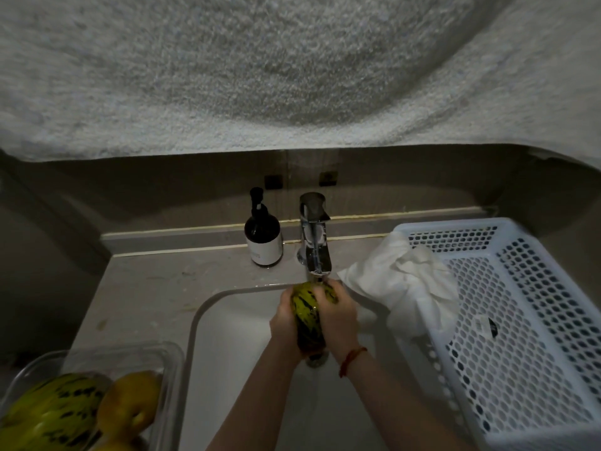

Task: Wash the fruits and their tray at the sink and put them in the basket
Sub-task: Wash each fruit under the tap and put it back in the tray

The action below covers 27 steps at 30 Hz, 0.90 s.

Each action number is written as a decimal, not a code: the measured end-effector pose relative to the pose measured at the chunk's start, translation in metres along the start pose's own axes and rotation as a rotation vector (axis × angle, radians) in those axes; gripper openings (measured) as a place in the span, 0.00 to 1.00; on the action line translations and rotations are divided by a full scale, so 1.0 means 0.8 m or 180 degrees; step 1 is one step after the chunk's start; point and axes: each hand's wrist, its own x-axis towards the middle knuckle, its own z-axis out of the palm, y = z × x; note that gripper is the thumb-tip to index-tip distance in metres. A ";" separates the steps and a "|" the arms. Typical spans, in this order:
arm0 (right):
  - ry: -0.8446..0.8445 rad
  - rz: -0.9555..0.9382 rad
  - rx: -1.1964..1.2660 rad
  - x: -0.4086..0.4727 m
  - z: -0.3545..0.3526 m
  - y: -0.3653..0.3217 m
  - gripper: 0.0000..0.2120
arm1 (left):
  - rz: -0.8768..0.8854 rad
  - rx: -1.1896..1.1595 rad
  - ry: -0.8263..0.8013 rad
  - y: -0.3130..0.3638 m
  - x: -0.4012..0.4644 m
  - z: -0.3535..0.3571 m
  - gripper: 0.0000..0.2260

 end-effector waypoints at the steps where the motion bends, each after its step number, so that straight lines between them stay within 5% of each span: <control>1: 0.0147 0.0419 0.0368 0.006 0.006 -0.001 0.10 | 0.0130 0.0023 0.0202 -0.002 0.000 0.001 0.21; 4: 0.0381 0.1076 0.0640 0.015 0.017 -0.004 0.14 | 0.0105 -0.0265 0.0343 -0.001 -0.001 0.003 0.23; 7: 0.0690 -0.0426 -0.0586 -0.001 0.013 -0.001 0.16 | -0.0291 -0.0576 -0.0103 0.005 -0.005 0.001 0.28; 9: 0.0174 -0.1486 -0.1106 -0.014 0.004 0.009 0.18 | -0.0586 -0.0732 -0.0467 0.012 -0.008 -0.006 0.32; 13: -0.0932 -0.1880 -0.1142 -0.015 -0.036 0.012 0.16 | -0.0843 -0.0708 -0.0624 0.015 -0.012 -0.008 0.32; 17: 0.0062 -0.2141 -0.1031 -0.005 -0.070 -0.004 0.11 | -0.0718 -0.0098 0.0006 0.008 -0.007 -0.009 0.30; 21: 0.0341 -0.2155 -0.0682 0.016 -0.087 -0.084 0.15 | -0.0737 0.0099 0.0082 0.011 -0.014 -0.010 0.30; 27: 0.0438 -0.2735 -0.2186 0.021 -0.076 -0.131 0.21 | -0.0712 0.0197 -0.0185 0.021 -0.025 0.000 0.29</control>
